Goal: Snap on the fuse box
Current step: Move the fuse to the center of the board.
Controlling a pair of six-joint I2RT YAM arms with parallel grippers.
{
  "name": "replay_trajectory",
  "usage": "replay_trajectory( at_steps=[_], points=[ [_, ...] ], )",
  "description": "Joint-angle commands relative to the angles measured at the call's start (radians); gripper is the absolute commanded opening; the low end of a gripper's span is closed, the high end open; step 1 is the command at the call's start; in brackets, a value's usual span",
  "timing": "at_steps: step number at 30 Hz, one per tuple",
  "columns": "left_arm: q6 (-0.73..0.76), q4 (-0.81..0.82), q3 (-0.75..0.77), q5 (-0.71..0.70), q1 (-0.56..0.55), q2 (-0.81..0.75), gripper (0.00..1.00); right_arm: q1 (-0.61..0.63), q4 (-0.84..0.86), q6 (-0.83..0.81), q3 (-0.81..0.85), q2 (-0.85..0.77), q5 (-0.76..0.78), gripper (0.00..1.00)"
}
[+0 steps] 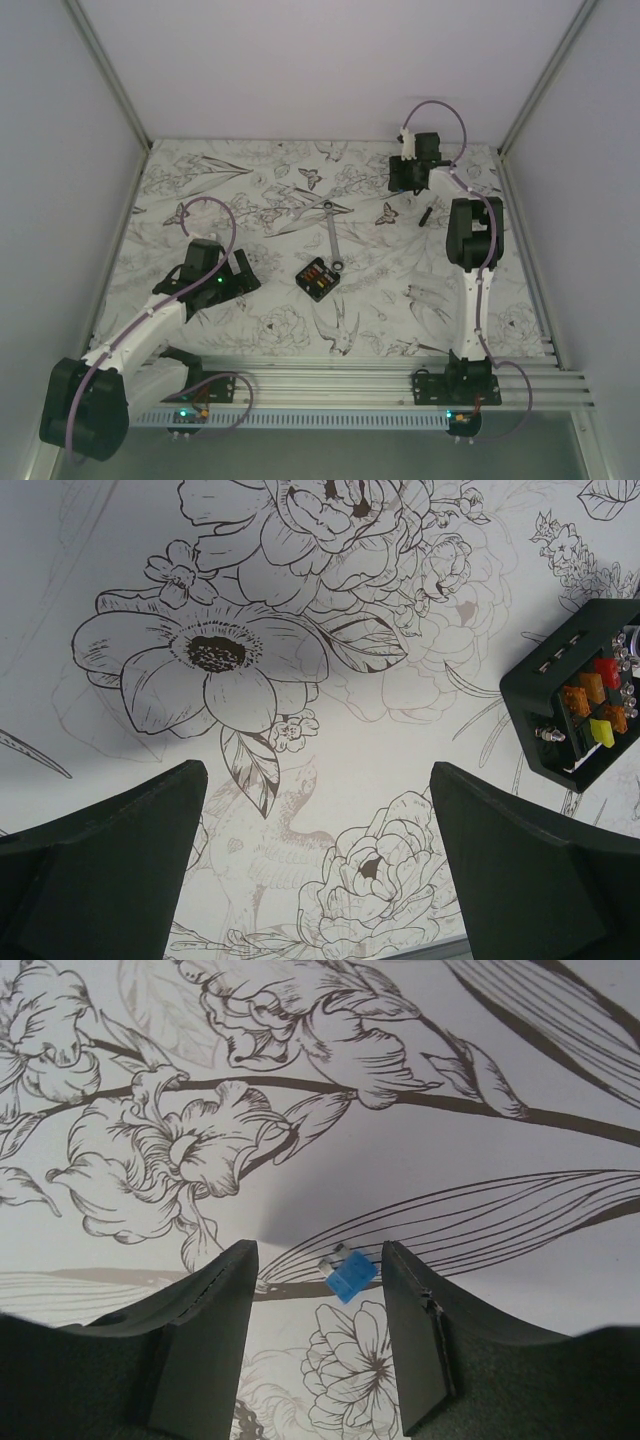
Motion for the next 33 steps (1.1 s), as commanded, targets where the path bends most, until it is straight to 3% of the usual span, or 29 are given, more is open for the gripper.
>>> replay_trajectory(
  at_steps=[1, 10, 33],
  points=[
    [0.015, -0.022, 0.007, -0.014, 0.006, -0.007, 1.00, -0.007, -0.066, -0.047, 0.028, 0.013, -0.070, 0.56],
    [0.013, -0.022, 0.008, -0.010, 0.005, -0.008, 1.00, -0.005, -0.081, -0.067, -0.033, -0.031, -0.039, 0.45],
    [0.011, -0.022, 0.008, -0.009, 0.006, -0.009, 1.00, 0.025, -0.072, -0.163, -0.075, -0.050, 0.069, 0.42]
  ],
)
